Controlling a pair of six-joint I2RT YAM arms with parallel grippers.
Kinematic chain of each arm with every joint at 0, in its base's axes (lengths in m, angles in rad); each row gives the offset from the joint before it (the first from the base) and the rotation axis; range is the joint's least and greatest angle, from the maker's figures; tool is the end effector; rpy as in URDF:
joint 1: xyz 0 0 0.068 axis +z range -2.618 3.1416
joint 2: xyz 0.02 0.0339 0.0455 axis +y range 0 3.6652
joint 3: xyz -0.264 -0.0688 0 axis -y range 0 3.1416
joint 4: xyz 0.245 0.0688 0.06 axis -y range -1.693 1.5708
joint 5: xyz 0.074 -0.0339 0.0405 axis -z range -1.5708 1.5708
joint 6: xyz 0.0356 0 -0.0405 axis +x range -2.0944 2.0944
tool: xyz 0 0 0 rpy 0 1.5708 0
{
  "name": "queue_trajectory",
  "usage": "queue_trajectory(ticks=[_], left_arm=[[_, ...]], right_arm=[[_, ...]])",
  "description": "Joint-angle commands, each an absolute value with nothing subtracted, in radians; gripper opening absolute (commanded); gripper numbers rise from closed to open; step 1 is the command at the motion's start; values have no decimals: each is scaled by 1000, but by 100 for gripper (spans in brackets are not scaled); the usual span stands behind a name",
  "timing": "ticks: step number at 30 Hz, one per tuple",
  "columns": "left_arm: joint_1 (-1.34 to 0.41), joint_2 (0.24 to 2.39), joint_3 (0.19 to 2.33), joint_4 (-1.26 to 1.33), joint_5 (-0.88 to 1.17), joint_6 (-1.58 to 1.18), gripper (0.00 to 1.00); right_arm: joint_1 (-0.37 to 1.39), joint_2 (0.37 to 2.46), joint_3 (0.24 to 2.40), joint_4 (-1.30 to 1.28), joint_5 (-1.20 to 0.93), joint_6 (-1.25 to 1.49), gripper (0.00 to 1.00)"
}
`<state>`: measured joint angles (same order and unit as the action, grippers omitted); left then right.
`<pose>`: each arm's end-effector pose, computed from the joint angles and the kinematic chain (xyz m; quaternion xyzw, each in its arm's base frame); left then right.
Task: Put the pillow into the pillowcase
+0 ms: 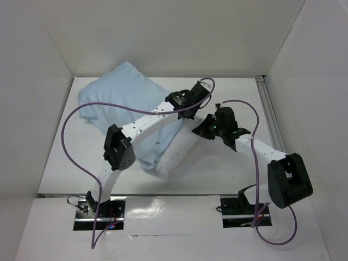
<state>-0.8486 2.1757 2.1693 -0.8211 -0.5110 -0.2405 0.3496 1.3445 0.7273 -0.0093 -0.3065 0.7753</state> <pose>0.3347 -0.3536 0.3117 0.1823 0.8876 0.0194 0.4225 0.2619 0.1069 0.2146 0.1181 0.8750 0.3547 0.3077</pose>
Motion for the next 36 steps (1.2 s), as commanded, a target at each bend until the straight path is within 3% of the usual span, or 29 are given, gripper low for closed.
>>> queue_trajectory(ticks=[1, 4, 8, 11, 19, 23, 27, 30, 32, 34, 36], left_arm=[[-839, 2090, 2243, -833, -366, -247, 6], [-839, 2031, 2253, -809, -130, -282, 0], [-839, 1984, 2263, -706, 365, -453, 0], [-839, 1983, 2315, -618, 509, -543, 0], [-839, 1881, 2255, -356, 566, -790, 0], [-839, 1830, 2087, -325, 462, -813, 0], [-795, 1819, 1984, -302, 387, -833, 0], [-785, 1819, 1985, -354, 298, -793, 0], [-776, 1870, 2025, -431, 285, -750, 4], [-766, 1913, 2132, -506, 294, -715, 24], [-765, 1959, 2216, -592, 295, -658, 54]], right_arm=[[370, 1313, 747, -60, -298, 741, 0], [394, 1322, 784, -3, -285, 770, 0], [431, 1333, 860, 112, -261, 799, 0], [440, 1296, 914, 159, -232, 810, 0], [460, 1209, 758, 469, -135, 928, 0], [451, 1322, 704, 548, -95, 956, 0], [399, 1382, 693, 554, -218, 986, 0], [373, 1278, 669, 398, -165, 965, 39], [353, 1212, 669, 218, -109, 930, 77], [319, 1116, 660, 46, -43, 905, 86], [295, 1065, 660, -64, -11, 876, 89]])
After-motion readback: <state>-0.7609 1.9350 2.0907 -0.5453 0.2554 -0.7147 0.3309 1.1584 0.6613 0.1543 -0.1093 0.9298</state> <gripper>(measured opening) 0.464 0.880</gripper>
